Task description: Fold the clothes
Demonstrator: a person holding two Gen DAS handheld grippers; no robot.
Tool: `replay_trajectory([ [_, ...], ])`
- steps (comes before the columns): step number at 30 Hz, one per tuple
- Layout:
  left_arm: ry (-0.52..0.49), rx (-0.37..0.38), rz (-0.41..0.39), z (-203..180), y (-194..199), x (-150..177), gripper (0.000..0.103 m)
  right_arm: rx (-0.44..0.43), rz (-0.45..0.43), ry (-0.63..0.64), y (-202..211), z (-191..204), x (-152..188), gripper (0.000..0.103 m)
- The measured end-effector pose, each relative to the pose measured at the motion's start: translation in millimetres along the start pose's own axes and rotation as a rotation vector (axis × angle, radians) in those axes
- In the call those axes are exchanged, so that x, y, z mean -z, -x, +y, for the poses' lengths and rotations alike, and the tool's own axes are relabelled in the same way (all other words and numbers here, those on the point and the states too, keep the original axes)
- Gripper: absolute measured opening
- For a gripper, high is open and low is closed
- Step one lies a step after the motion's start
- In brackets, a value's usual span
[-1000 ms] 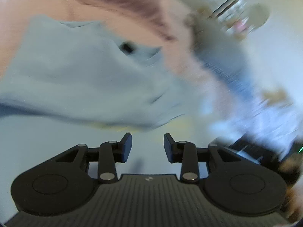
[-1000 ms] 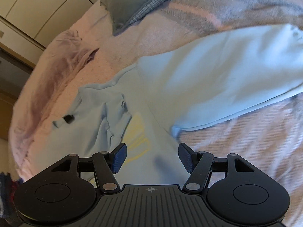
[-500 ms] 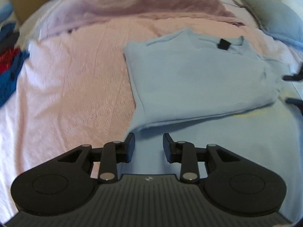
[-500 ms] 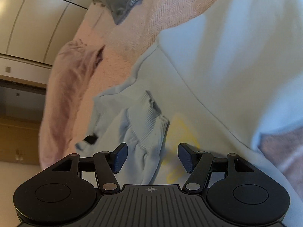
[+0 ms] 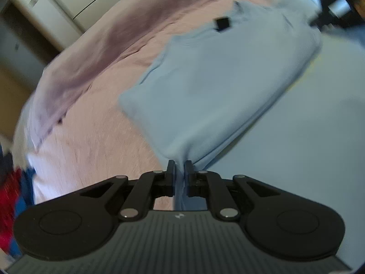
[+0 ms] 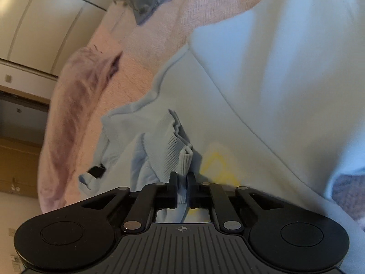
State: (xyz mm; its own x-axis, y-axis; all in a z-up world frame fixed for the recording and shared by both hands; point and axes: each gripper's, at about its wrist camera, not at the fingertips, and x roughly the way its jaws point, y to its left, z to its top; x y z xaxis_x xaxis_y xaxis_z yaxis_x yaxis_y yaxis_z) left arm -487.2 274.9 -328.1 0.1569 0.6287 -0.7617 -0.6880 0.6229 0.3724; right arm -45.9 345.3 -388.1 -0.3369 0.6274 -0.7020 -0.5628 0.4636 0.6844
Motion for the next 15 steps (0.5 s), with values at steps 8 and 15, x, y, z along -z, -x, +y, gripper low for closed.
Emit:
replay_trajectory([
  [8, 0.314, 0.109, 0.063, 47.4, -10.6, 11.3, 0.009, 0.064, -0.066, 0.143, 38.5, 9.1, 41.7, 0.005],
  [15, 0.367, 0.092, 0.075, 56.7, 15.6, 4.5, 0.016, 0.169, -0.062, 0.259, 52.9, 26.1, 36.3, 0.022],
])
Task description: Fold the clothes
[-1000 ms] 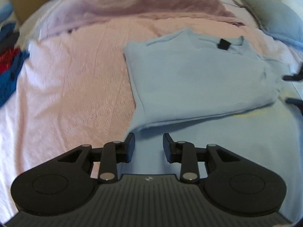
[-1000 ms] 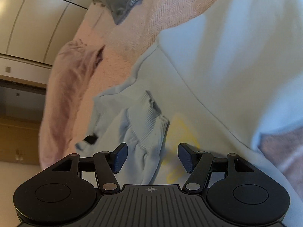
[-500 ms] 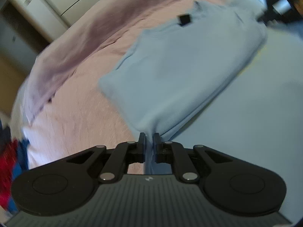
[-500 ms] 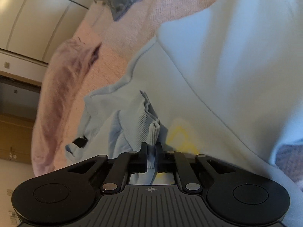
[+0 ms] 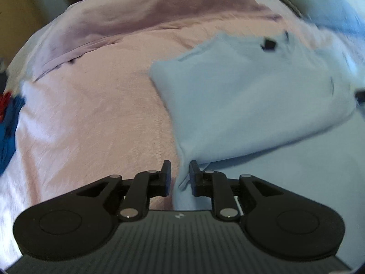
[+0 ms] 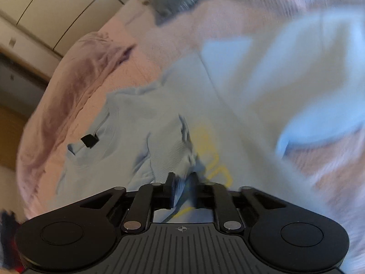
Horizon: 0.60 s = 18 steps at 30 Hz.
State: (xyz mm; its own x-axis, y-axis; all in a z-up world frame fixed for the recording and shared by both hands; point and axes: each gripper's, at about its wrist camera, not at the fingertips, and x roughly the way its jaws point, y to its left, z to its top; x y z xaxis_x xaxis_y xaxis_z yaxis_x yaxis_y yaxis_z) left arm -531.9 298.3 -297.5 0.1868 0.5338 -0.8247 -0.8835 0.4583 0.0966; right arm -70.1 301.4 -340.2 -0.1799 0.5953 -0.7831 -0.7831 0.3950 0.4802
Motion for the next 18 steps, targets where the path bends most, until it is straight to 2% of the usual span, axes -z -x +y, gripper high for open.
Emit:
replay_trajectory([
  [2, 0.068, 0.007, -0.040, 1.4, 19.1, -5.1, 0.016, 0.005, -0.045, 0.050, 14.2, -0.6, 0.2, 0.040],
  [4, 0.087, 0.022, -0.052, -6.0, 24.4, -9.8, 0.016, 0.009, -0.011, 0.055, 15.0, -11.9, 2.8, 0.045],
  [6, 0.060, 0.014, 0.012, -20.1, 9.8, -13.3, 0.020, 0.016, 0.050, 0.029, 13.8, -27.6, 5.5, 0.045],
  [8, 0.030, -0.039, 0.118, -34.1, -12.1, -13.6, 0.020, -0.052, 0.038, -0.044, 29.3, -48.4, 2.9, 0.045],
  [9, 0.040, -0.058, 0.140, -37.8, -14.6, -15.0, 0.019, -0.069, 0.029, -0.079, 39.2, -59.1, 0.1, 0.045],
  [11, 0.092, -0.046, 0.108, -41.0, -5.0, -19.9, 0.019, -0.074, -0.026, -0.162, 67.3, -91.1, -8.1, 0.045],
  [15, 0.213, 0.016, 0.056, -49.0, 19.0, -32.0, 0.019, 0.003, -0.167, -0.363, 120.5, -176.9, -25.0, 0.045],
  [17, 0.261, 0.055, 0.047, -53.7, 24.1, -36.1, 0.019, 0.053, -0.231, -0.537, 142.5, -228.4, -28.2, 0.045],
  [18, 0.283, 0.069, 0.047, -56.5, 25.4, -37.9, 0.019, 0.049, -0.269, -0.616, 150.0, -248.7, -27.0, 0.045],
])
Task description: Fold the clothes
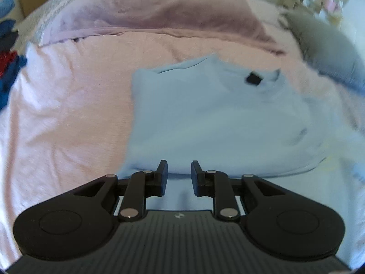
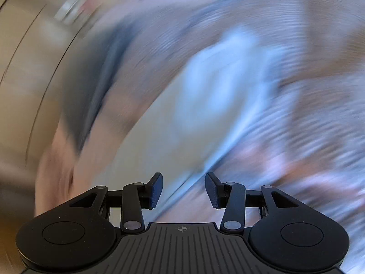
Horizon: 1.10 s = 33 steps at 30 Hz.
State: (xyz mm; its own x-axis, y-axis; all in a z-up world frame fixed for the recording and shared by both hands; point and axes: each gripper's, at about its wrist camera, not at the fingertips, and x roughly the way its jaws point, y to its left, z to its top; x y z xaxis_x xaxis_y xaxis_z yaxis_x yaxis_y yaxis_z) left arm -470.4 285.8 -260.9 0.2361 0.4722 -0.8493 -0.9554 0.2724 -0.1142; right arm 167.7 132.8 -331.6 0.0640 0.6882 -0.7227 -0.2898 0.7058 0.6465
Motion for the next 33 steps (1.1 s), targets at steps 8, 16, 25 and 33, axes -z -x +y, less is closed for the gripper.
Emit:
replay_trajectory([
  [8, 0.165, 0.076, 0.019, -15.1, -4.2, -2.5, 0.019, -0.061, -0.133, -0.309, -4.8, -74.4, -47.3, 0.045],
  [16, 0.265, 0.065, 0.017, 3.1, 3.6, 3.8, 0.018, 0.067, -0.103, 0.035, -9.1, -17.3, -45.2, 0.002],
  [25, 0.375, 0.094, 0.004, 37.7, 18.3, 17.4, 0.018, -0.237, -0.177, 1.048, 18.7, 212.0, 150.0, 0.002],
  [33, 0.440, 0.132, 0.030, 53.1, 11.6, 28.3, 0.020, -0.250, 0.317, 1.521, -8.7, 212.1, 369.6, 0.070],
])
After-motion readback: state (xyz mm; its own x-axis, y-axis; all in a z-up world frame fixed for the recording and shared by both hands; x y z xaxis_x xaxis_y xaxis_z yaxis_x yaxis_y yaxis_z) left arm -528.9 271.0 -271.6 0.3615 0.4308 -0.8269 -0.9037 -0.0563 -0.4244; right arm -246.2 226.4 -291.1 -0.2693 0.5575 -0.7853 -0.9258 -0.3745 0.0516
